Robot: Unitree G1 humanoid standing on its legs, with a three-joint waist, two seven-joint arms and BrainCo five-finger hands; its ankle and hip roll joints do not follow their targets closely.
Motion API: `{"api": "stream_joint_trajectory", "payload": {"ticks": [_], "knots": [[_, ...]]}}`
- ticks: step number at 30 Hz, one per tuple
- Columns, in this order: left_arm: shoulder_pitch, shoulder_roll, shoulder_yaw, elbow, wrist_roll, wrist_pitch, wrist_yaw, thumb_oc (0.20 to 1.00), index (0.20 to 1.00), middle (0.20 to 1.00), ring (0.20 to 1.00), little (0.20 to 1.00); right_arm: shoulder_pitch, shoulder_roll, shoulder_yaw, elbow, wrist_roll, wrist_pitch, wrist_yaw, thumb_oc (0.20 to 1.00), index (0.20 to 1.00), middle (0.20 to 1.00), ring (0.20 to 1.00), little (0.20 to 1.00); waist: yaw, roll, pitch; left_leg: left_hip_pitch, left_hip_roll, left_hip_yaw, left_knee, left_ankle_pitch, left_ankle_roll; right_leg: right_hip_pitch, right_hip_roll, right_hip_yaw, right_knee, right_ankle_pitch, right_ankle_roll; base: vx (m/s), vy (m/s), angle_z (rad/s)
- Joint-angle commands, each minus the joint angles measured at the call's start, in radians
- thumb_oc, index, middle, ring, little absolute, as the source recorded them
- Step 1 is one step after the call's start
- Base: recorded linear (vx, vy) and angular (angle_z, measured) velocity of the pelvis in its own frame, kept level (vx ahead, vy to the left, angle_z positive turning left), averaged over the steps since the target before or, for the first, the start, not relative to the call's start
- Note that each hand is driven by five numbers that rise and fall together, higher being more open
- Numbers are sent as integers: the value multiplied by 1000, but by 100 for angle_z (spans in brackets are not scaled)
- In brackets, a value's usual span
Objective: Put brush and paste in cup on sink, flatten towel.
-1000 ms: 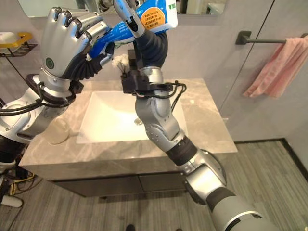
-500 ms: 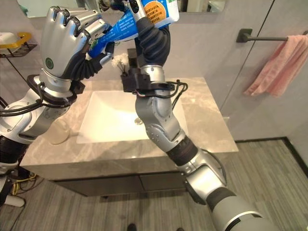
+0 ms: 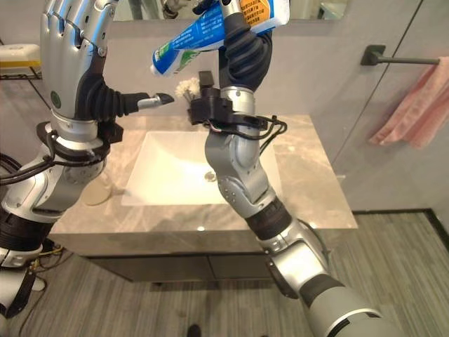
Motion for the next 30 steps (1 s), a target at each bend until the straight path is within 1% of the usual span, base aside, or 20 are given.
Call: {"api": "stream_joint_trajectory", "payload": {"ticks": [1, 2, 4, 5, 7, 9, 10, 11, 12, 13, 14, 15, 16, 19, 21, 25, 27, 28, 29, 30], "knots": [[54, 43, 121, -42, -26, 12, 24, 1000, 1000, 1000, 1000, 1000, -42, -2, -92, -75, -46, -67, -2, 200, 200, 200, 200, 200, 41, -52, -19, 28, 46, -20, 2, -14, -32, 32, -87, -5, -2, 42, 52, 12, -20, 13], [98, 46, 149, -59, -36, 1, 20, 1000, 1000, 1000, 1000, 1000, -41, -9, -98, -78, -49, -67, 0, 200, 200, 200, 200, 200, 47, -52, -17, 27, 45, -23, 2, -13, -32, 33, -87, -7, -2, 41, 51, 6, -14, 6], [219, 20, 222, -111, -95, -40, 7, 1000, 1000, 1000, 1000, 1000, -36, -27, -127, -90, -54, -68, 2, 200, 200, 200, 200, 200, 68, -55, -10, 23, 43, -33, 2, -12, -31, 38, -87, -15, -2, 38, 49, 8, -14, 4], [279, 13, 270, -143, -118, -53, -1, 1000, 1000, 1000, 1000, 1000, -26, -31, -127, -94, -58, -64, 2, 200, 200, 200, 200, 200, 69, -51, -11, 23, 42, -35, 2, -11, -31, 41, -88, -17, -2, 37, 49, 10, -10, 3], [396, -6, 337, -163, -178, -85, -2, 1000, 1000, 1000, 1000, 1000, -27, -47, -148, -107, -60, -66, 6, 200, 200, 200, 200, 200, 96, -54, -2, 18, 39, -44, 2, -8, -31, 43, -89, -28, -2, 35, 47, 8, -10, 6], [491, -29, 402, -169, -226, -102, 10, 1000, 1000, 1000, 1000, 1000, -24, -56, -145, -107, -53, -67, 12, 200, 200, 200, 200, 200, 108, -54, 1, 14, 36, -51, 2, -5, -31, 47, -90, -35, -2, 33, 46, 5, -10, 20], [504, -31, 413, -176, -229, -104, 7, 1000, 1000, 1000, 1000, 1000, -22, -53, -140, -107, -50, -68, 13, 200, 200, 200, 200, 200, 102, -51, 0, 15, 36, -51, 2, -5, -31, 48, -90, -36, -2, 33, 46, 8, -18, 25], [594, -60, 466, -142, -266, -111, 33, 1000, 1000, 1000, 1000, 1000, -20, -70, -147, -107, -46, -70, 17, 200, 200, 200, 200, 200, 124, -56, 8, 10, 33, -60, 2, -4, -32, 54, -92, -47, -2, 30, 44, 5, -12, 25], [600, -61, 471, -144, -268, -112, 32, 1000, 1000, 1000, 1000, 1000, -19, -70, -145, -107, -45, -70, 18, 200, 200, 200, 200, 200, 122, -55, 7, 9, 32, -61, 2, -3, -32, 54, -92, -48, -2, 30, 44, 8, -17, 12], [627, -72, 486, -119, -277, -109, 37, 1000, 1000, 1000, 1000, 1000, -20, -71, -145, -106, -38, -72, 21, 200, 200, 200, 200, 200, 130, -57, 9, 6, 31, -65, 2, -1, -32, 55, -92, -53, -2, 30, 43, 4, -6, 20], [666, -93, 492, -89, -301, -106, 39, 1000, 1000, 1000, 1000, 1000, -21, -77, -144, -98, -32, -70, 24, 200, 200, 200, 200, 200, 140, -61, 11, 3, 30, -71, 2, 0, -32, 56, -92, -57, -2, 29, 42, 8, -7, 20], [671, -94, 495, -89, -304, -108, 40, 1000, 1000, 1000, 1000, 1000, -20, -76, -141, -97, -30, -71, 26, 200, 200, 200, 200, 200, 138, -59, 9, 3, 30, -72, 2, 0, -32, 57, -93, -58, -2, 28, 42, 0, -13, 15], [732, -140, 511, -48, -362, -105, 34, 1000, 1000, 1000, 1000, 1000, -10, -95, -137, -93, -26, -59, 41, 200, 200, 200, 200, 200, 153, -63, 14, -4, 25, -84, 2, 3, -31, 59, -93, -70, -2, 25, 42, -3, -12, 12], [788, -219, 508, -4, -465, -119, 26, 1000, 1000, 1000, 1000, 1000, -8, -101, -131, -85, -31, -47, 45, 200, 200, 200, 200, 200, 171, -72, 20, -15, 20, -101, 2, 6, -29, 66, -96, -90, -2, 20, 42, 4, -8, 24], [799, -249, 503, 30, -533, -128, 14, 1000, 1000, 1000, 1000, 1000, -15, -106, -130, -65, -35, -36, 46, 200, 200, 200, 200, 200, 179, -75, 23, -19, 17, -112, 2, 9, -29, 71, -97, -104, -2, 20, 41, 7, -9, 19], [814, -261, 473, 166, -552, -84, -17, 1000, 1000, 1000, 1000, 1000, -27, -119, -130, -36, -21, -28, 61, 200, 200, 200, 200, 200, 193, -81, 30, -33, 8, -144, 2, 15, -28, 82, -99, -133, -2, 17, 41, 4, -7, 21], [817, -267, 452, 282, -564, -59, -30, 1000, 1000, 1000, 1000, 1000, -24, -117, -124, -24, -12, -24, 69, 200, 200, 200, 200, 200, 198, -82, 34, -39, 5, -155, 2, 18, -28, 86, -100, -142, -2, 17, 40, 2, 1, 29], [809, -276, 421, 379, -582, -41, -54, 1000, 1000, 1000, 1000, 1000, -23, -111, -116, -14, 1, -23, 78, 200, 200, 200, 200, 200, 200, -82, 37, -44, 3, -164, 2, 21, -27, 88, -103, -152, -2, 18, 41, -2, 4, 25], [804, -276, 417, 386, -583, -44, -53, 1000, 1000, 1000, 1000, 1000, -23, -113, -116, -14, 2, -23, 79, 200, 200, 200, 200, 200, 200, -81, 37, -44, 3, -166, 2, 21, -27, 89, -103, -155, -2, 17, 41, -1, 15, 22], [811, -305, 393, 467, -635, -25, -81, 1000, 1000, 1000, 1000, 1000, -25, -111, -111, -6, 4, -14, 82, 200, 200, 200, 200, 200, 202, -81, 40, -48, 0, -169, 2, 23, -25, 91, -104, -159, -2, 17, 43, -1, 26, 16]]}}
